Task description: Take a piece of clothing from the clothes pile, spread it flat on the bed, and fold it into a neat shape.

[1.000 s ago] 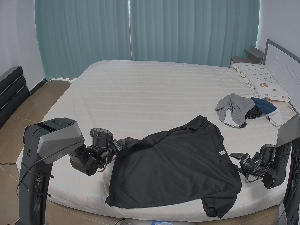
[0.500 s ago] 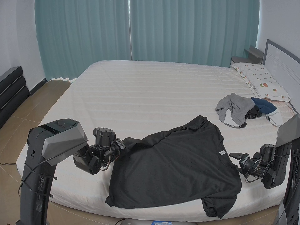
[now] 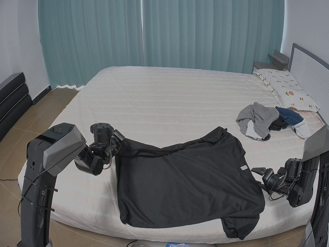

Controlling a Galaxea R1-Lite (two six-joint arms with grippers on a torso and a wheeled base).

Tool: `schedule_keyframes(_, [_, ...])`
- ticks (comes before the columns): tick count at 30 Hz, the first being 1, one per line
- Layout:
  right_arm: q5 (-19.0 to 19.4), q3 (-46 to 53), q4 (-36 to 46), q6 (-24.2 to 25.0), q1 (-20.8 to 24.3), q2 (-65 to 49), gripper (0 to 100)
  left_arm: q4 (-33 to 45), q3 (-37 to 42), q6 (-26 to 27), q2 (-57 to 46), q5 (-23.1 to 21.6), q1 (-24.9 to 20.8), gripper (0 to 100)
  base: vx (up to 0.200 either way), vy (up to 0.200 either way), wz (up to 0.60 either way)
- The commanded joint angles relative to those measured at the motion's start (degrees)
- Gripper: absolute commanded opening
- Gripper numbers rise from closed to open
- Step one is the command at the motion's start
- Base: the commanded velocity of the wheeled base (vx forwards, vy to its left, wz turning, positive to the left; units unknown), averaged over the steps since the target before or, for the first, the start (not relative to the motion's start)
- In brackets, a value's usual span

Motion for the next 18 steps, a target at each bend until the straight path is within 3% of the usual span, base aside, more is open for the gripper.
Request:
schedule_keyframes(1, [-0.01,0.02,-0.76,0.00,0.00,0.15,100,-0.35,-8.98,-0.24,4.62,0.21,2.84,0,0.000,0.000,0.00])
schedule_keyframes(7, [-0.01,0.11,-0.76,0.09,0.08,0.15,100,-0.17,-19.26,0.81,12.00,0.65,2.14,0,0.000,0.000,0.00])
schedule_keyframes(18, [-0.10,0.11,-0.76,0.00,0.17,0.50,100,3.17,-18.12,2.75,11.74,2.84,2.67,0,0.000,0.000,0.00])
